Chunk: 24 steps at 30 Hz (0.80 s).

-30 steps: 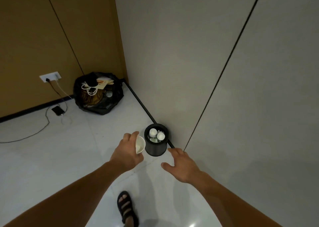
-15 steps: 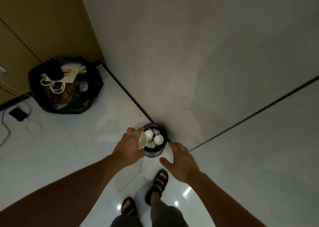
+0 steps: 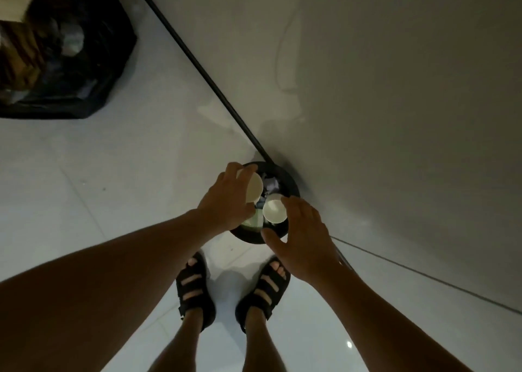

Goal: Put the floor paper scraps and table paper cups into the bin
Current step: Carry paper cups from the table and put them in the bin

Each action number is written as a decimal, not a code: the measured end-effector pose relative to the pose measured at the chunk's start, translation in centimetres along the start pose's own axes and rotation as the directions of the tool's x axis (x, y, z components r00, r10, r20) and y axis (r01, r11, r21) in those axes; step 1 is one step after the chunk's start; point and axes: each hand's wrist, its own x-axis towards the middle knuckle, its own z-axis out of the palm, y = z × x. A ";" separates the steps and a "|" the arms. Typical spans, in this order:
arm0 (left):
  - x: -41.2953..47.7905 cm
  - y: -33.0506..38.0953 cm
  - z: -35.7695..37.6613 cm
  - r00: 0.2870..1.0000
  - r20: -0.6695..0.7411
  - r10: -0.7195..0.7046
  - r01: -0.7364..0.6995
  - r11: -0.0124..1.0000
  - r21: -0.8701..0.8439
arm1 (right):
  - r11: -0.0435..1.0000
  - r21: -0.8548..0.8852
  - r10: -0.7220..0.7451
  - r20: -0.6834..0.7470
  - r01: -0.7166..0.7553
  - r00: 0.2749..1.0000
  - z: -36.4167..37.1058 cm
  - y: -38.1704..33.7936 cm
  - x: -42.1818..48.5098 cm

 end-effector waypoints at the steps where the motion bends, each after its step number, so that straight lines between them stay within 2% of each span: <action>1: 1.5 -0.8 1.6 1.000 -0.007 0.016 -0.016 1.000 -0.003 | 1.000 -0.006 0.004 -0.010 -0.004 1.000 1.5 0.9 1.2; 6: 5.6 -4.3 9.0 0.998 0.024 0.057 -0.055 0.996 -0.071 | 0.999 -0.017 0.038 -0.033 -0.039 0.999 7.9 4.7 5.0; 11: 6.4 -6.9 12.1 0.983 -0.043 0.181 -0.171 0.971 0.168 | 0.998 -0.009 0.054 -0.051 -0.055 0.997 11.2 6.0 6.8; 14: 6.6 -7.9 12.5 0.975 -0.054 0.216 -0.188 0.929 0.318 | 0.998 -0.002 0.064 -0.084 -0.065 0.994 12.0 6.4 7.4; 18: 7.1 -9.3 13.3 0.963 -0.012 0.269 -0.238 0.871 0.429 | 0.997 -0.022 0.065 -0.133 -0.068 0.989 12.8 6.9 8.0; 24: 7.0 -11.4 14.8 0.950 0.026 0.312 -0.284 0.825 0.489 | 0.991 -0.123 0.037 -0.096 -0.049 0.995 13.7 7.5 9.1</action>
